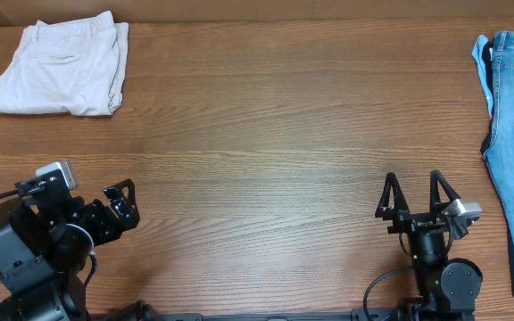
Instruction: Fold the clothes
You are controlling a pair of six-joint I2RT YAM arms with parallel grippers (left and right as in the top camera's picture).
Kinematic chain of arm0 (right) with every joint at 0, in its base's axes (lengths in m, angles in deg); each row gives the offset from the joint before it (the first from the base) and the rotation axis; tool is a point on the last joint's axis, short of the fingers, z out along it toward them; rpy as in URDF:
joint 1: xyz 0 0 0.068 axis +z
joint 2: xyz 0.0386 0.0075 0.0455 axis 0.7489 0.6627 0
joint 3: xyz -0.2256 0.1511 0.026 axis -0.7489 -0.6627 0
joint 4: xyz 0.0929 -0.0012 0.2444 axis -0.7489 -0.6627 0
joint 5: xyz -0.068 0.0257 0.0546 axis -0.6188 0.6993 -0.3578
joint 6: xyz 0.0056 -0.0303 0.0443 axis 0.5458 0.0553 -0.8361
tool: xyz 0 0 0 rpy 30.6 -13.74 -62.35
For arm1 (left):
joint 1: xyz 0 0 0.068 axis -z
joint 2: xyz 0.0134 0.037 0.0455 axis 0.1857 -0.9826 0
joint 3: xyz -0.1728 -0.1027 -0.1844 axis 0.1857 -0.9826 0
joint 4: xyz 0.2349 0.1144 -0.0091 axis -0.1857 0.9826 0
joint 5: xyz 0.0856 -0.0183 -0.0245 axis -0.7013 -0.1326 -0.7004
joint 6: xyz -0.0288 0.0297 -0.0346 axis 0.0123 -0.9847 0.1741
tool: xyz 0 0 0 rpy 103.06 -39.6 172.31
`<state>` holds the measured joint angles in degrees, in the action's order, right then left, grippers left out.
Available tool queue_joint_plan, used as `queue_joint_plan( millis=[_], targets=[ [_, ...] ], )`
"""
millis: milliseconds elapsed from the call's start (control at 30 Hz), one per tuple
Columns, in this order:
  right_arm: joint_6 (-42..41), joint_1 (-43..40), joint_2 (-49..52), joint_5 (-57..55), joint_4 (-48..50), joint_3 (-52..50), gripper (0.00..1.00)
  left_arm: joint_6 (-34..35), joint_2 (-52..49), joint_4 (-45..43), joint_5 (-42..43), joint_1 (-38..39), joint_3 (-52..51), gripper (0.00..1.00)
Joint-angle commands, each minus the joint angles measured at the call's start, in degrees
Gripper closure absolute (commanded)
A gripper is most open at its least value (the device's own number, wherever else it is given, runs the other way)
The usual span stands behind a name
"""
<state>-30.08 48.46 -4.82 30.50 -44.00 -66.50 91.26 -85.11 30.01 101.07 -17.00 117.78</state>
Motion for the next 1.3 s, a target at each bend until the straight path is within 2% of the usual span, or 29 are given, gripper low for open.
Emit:
queue_joint_plan(
  millis=[0,300,1267],
  targets=[
    [4.96,-0.37,-0.68,0.74,-0.72,-0.61,0.0,-0.28,-0.09,-0.17,-0.26,0.52,-0.2,0.0],
    [6.51,-0.37,-0.68,0.02,-9.84,-0.61,0.0,-0.28,-0.09,-0.17,-0.26,0.52,-0.2,0.0],
    [6.51,-0.37,-0.68,0.02,-9.49,-0.61,0.0,-0.28,-0.09,-0.17,-0.26,0.52,-0.2,0.0]
  ],
)
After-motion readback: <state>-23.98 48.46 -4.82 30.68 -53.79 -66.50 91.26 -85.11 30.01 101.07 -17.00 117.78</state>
